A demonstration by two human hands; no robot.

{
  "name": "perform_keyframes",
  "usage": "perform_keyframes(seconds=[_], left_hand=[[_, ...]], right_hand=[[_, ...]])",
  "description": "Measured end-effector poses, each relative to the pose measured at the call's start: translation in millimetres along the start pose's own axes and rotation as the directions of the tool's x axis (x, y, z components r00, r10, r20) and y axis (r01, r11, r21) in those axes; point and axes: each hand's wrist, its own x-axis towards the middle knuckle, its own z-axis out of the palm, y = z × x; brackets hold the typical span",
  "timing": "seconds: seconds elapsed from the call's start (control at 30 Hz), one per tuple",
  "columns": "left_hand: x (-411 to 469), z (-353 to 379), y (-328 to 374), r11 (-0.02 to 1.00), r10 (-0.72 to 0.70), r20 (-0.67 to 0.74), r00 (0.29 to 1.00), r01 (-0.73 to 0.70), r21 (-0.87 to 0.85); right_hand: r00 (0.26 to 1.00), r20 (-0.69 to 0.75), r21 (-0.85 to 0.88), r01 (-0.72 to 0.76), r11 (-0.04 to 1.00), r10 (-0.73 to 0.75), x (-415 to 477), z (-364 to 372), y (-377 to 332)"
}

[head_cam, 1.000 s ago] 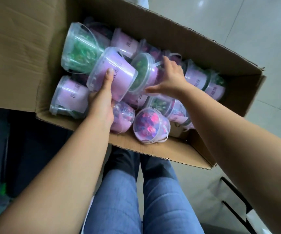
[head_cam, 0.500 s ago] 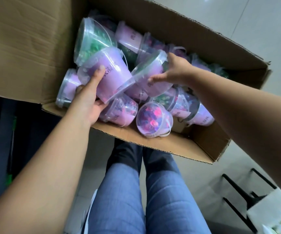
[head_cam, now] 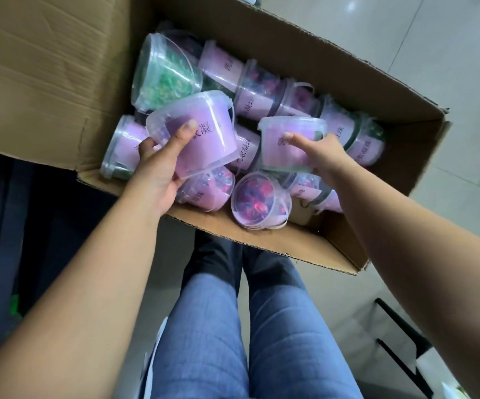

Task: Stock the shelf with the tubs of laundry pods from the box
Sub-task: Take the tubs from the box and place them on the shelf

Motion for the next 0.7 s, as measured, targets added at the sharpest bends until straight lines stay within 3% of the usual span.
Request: perform_keyframes(seconds=[0.1, 0.33, 0.53, 0.7], left_hand=[[-17, -5, 13, 1.0, 0.01, 0.068, 0.998, -0.011, 0.013], [-97, -26, 71, 0.959, 0.273, 0.255, 0.928, -0.285, 0.011], [-209, -36, 95, 0.859, 0.512, 0.24, 0.825, -0.498, -0.122], [-294, -55, 91, 0.765, 0.642, 0.158, 0.75, -0.613, -0.196]], right_hand=[[0.984, 0.099, 0.092, 0.136, 0.987, -0.145, -32, 0, -18], [0.845, 0.146, 0.404, 0.424, 0.811, -0.515, -140, -33, -82], [0.644, 0.163, 0.433, 0.634, 0.641, -0.747, -236, -41, -125], [0.47, 0.238, 0.542, 0.662, 0.518, -0.85, -298, -43, -137]])
